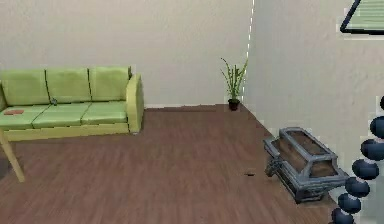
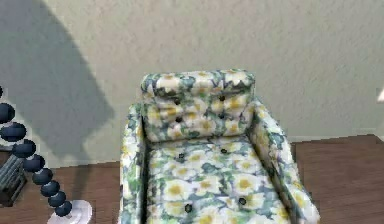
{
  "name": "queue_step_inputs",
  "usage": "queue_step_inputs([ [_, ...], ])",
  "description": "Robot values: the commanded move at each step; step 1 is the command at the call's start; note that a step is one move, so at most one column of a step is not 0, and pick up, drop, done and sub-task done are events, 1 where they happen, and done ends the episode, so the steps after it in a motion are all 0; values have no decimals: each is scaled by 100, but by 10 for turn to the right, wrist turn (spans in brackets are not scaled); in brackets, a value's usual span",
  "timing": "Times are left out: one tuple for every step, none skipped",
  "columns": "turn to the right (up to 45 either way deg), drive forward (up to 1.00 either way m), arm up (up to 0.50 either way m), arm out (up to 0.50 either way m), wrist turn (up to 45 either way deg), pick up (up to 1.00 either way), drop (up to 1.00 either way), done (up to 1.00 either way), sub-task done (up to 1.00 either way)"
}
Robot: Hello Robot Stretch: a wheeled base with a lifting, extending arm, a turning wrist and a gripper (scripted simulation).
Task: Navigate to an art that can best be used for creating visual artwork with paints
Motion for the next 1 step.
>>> queue_step_inputs([
  [-450, 0, 0, 0, 0, 0, 0, 0, 0],
])
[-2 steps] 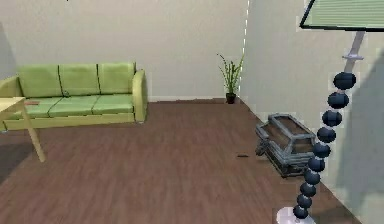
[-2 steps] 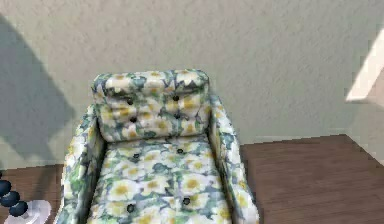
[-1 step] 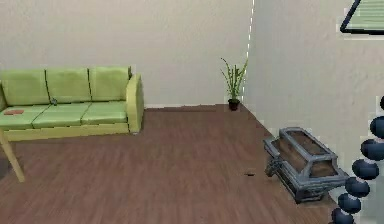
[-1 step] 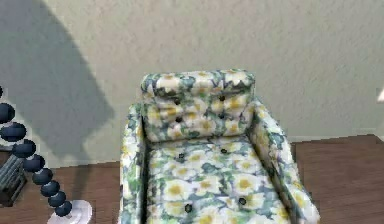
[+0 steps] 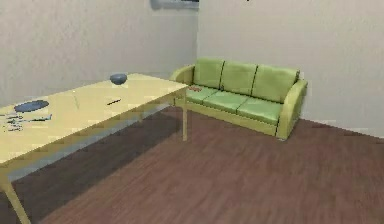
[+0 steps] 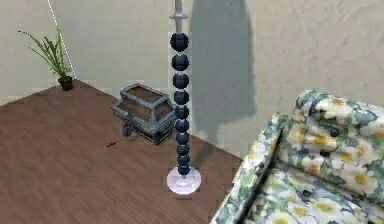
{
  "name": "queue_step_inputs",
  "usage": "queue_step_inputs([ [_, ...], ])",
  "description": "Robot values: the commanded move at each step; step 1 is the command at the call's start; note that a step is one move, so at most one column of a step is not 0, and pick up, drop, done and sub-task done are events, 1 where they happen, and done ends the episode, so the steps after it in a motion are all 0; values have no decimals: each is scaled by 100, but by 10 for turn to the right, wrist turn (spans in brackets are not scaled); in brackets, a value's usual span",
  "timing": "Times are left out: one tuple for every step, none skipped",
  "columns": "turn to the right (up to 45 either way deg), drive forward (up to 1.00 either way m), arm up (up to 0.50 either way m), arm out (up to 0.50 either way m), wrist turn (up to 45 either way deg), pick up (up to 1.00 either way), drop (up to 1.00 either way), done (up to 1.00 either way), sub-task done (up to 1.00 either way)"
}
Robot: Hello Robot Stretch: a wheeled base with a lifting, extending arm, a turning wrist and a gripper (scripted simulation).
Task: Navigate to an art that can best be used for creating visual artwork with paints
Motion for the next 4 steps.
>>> queue_step_inputs([
  [-270, 0, 0, 0, 0, 0, 0, 0, 0],
  [0, 75, 0, 0, 0, 0, 0, 0, 0],
  [-450, 0, 0, 0, 0, 0, 0, 0, 0],
  [-360, 0, 0, 0, 0, 0, 0, 0, 0],
])
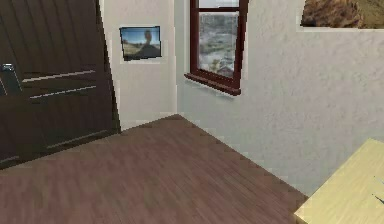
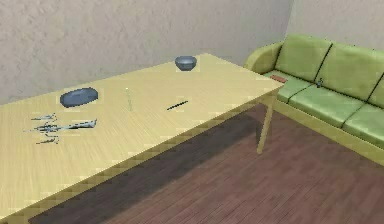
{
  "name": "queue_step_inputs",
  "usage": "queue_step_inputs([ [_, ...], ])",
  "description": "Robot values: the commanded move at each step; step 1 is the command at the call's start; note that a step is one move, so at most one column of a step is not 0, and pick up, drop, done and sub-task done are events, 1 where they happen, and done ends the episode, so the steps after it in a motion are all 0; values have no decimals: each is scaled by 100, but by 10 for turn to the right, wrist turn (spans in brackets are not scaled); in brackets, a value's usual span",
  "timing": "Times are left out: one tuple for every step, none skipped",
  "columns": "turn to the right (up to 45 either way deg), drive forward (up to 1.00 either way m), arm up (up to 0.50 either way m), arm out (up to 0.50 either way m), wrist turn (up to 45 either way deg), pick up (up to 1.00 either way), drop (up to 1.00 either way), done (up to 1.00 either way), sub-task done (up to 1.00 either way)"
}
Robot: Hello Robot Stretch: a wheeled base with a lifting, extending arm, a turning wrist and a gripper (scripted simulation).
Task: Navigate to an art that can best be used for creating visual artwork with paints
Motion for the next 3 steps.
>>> queue_step_inputs([
  [-30, 0, 0, 0, 0, 0, 0, 0, 0],
  [0, 75, 0, 0, 0, 0, 0, 0, 0],
  [-300, 0, 0, 0, 0, 0, 0, 0, 0],
])
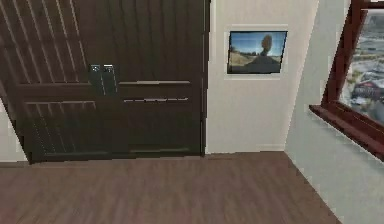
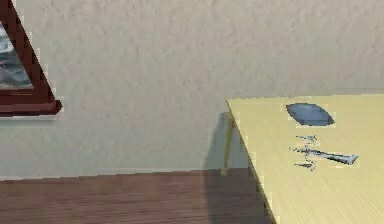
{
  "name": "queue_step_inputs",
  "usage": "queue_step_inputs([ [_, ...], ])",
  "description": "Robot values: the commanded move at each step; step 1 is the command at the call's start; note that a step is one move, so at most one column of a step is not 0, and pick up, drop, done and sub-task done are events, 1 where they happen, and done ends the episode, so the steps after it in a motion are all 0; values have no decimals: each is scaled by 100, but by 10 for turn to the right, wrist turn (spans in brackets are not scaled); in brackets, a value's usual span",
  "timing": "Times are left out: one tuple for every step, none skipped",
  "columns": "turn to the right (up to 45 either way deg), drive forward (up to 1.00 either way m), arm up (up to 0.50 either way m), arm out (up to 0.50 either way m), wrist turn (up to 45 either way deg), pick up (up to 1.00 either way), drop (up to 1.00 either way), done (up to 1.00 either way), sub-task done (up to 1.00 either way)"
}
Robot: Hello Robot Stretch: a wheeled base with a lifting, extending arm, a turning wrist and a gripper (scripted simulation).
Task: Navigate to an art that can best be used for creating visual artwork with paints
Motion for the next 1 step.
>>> queue_step_inputs([
  [0, 100, 0, 0, 0, 0, 0, 0, 0],
])
